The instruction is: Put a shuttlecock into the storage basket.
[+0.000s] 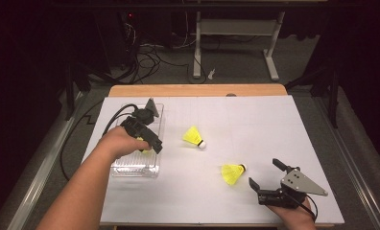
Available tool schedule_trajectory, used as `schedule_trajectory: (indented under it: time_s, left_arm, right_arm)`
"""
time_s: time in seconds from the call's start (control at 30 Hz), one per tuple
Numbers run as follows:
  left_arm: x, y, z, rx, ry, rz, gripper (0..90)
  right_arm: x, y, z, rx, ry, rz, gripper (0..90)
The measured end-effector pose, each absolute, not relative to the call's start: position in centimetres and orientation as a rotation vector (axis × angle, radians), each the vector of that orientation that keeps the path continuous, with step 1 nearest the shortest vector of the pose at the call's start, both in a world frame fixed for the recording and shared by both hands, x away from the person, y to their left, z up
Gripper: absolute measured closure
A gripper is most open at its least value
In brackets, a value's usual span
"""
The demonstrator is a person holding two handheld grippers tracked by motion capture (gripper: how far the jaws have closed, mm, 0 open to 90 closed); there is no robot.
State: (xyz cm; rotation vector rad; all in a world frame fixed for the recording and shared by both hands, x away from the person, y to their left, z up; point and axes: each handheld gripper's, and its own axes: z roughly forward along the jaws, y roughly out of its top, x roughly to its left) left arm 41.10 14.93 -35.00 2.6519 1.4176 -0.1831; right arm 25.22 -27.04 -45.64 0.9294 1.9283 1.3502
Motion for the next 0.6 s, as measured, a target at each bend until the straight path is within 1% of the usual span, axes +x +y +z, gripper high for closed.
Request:
schedule_trajectory:
  time_s: [0.6]
  left_arm:
    - [41.0, 13.6, -34.1, 2.655, 1.374, -0.194, 0.7]
  right_arm:
    - [25.3, -27.0, -45.6, 0.929, 1.93, 1.352, 0.5]
